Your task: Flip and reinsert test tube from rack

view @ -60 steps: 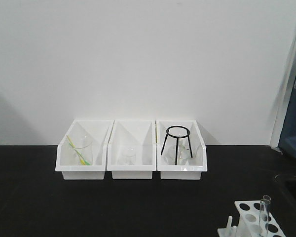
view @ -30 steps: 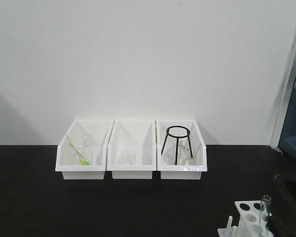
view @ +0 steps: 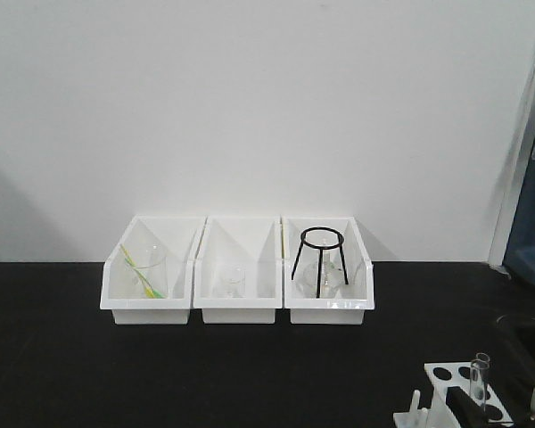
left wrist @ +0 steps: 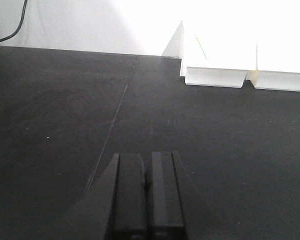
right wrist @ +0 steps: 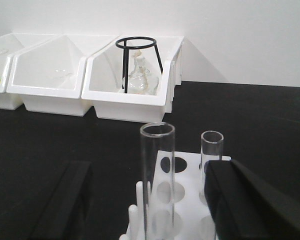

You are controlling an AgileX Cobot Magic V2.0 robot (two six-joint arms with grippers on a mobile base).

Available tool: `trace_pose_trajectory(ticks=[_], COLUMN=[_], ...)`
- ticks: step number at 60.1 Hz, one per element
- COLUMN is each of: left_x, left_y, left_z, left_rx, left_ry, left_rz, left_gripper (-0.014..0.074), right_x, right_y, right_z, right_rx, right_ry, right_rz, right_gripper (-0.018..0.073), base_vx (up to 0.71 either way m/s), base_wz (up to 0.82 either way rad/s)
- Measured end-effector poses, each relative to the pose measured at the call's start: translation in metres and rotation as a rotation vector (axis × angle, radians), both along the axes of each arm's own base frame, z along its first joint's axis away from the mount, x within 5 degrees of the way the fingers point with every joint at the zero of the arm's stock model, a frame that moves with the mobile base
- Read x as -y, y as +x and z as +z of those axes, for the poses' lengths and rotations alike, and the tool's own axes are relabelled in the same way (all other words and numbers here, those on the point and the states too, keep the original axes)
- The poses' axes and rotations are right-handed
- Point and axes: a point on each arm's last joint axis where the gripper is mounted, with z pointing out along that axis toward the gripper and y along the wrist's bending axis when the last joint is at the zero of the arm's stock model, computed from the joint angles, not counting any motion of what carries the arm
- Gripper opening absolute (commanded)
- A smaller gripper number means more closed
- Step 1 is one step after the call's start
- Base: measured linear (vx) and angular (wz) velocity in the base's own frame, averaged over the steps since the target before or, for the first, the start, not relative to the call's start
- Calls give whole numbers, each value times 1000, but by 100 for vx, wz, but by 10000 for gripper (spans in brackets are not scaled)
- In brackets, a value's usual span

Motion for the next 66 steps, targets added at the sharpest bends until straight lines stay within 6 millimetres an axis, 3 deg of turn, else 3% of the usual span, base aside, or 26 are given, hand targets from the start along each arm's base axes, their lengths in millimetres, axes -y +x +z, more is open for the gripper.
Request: trace_pose_trajectory(ticks=[14, 23, 30, 43, 56, 66], left_x=[0, 0, 0, 0, 0, 0], left_y=[0, 0, 0, 0, 0, 0], left_z=[0, 0, 0, 0, 0, 0], left_rx=[0, 0, 0, 0, 0, 0], left_ry=[0, 0, 0, 0, 0, 0], left_rz=[0, 0, 0, 0, 0, 0], left_gripper=[-6, -6, -6, -6, -6, -6], right_x=[0, 0, 0, -1, -1, -1], right_y=[22, 29, 30, 30, 29, 22], right_z=[-6, -12, -17, -16, -12, 9], right_rx=[-19, -36, -54, -33, -23, 39], right_ry=[-4, 0, 0, 7, -1, -14], right_rz=[-4, -3, -2, 2, 11, 10], right_gripper=[511, 461, 337, -17, -13, -13], base_vx=[0, 0, 0, 0, 0, 0], base_wz=[0, 0, 0, 0, 0, 0])
